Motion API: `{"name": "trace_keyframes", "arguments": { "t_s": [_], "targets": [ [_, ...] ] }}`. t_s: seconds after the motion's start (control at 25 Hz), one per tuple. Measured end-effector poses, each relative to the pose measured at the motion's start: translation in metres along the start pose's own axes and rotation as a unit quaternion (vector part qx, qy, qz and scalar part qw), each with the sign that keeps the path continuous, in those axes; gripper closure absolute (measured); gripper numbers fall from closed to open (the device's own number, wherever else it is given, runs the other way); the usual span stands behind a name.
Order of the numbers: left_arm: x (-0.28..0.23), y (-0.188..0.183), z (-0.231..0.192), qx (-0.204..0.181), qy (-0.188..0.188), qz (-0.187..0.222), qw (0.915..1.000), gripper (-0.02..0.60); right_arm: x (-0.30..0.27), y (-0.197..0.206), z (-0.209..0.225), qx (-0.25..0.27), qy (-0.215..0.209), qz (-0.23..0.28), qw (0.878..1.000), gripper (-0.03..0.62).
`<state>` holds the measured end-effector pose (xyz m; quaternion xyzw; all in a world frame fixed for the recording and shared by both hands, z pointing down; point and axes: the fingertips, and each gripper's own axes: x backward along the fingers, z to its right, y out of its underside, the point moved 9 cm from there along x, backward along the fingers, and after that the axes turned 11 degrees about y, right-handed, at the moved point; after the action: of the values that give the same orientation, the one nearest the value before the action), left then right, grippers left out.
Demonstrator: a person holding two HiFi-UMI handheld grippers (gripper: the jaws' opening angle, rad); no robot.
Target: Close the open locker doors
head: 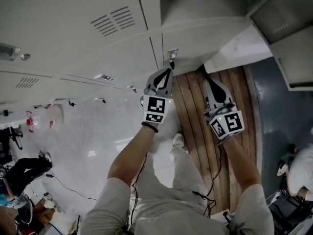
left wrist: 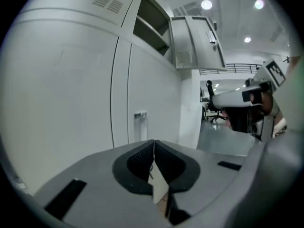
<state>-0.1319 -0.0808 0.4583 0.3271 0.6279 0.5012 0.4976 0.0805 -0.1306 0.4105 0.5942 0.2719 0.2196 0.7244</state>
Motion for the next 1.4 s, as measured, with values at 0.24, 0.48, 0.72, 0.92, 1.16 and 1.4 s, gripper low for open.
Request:
{"name": "trace_keyframes", "arguments": {
  "t_s": [0.24,0.48,0.72,0.92,1.16,1.4],
  "targets": [
    [0.034,-0.117,0.075,0.027,0.043,0.039,0.9980,0.577,0.086,-0.088,0.014,-0.027,0.049,0.006,0.998,0.585],
    [0.020,-0.226,0.153,0.027,0.113,0.099,0.9883,0.577,0.145,-0.162,0.033,-0.047,0.113,0.052,0.991,0.585],
    [-0.012,-0.291,0.220,0.001,0.170,0.123,0.9778,0.577,0.187,-0.222,0.067,-0.028,0.152,0.083,0.985,0.585],
    [-0.050,-0.311,0.258,-0.019,0.210,0.117,0.9704,0.566,0.209,-0.238,0.095,-0.024,0.173,0.101,0.980,0.585],
    [-0.093,-0.330,0.289,-0.043,0.220,0.108,0.9687,0.467,0.235,-0.247,0.122,-0.020,0.193,0.111,0.975,0.585],
    [-0.112,-0.339,0.300,-0.040,0.182,0.097,0.9777,0.462,0.251,-0.253,0.134,-0.016,0.198,0.115,0.973,0.585]
  ]
}}
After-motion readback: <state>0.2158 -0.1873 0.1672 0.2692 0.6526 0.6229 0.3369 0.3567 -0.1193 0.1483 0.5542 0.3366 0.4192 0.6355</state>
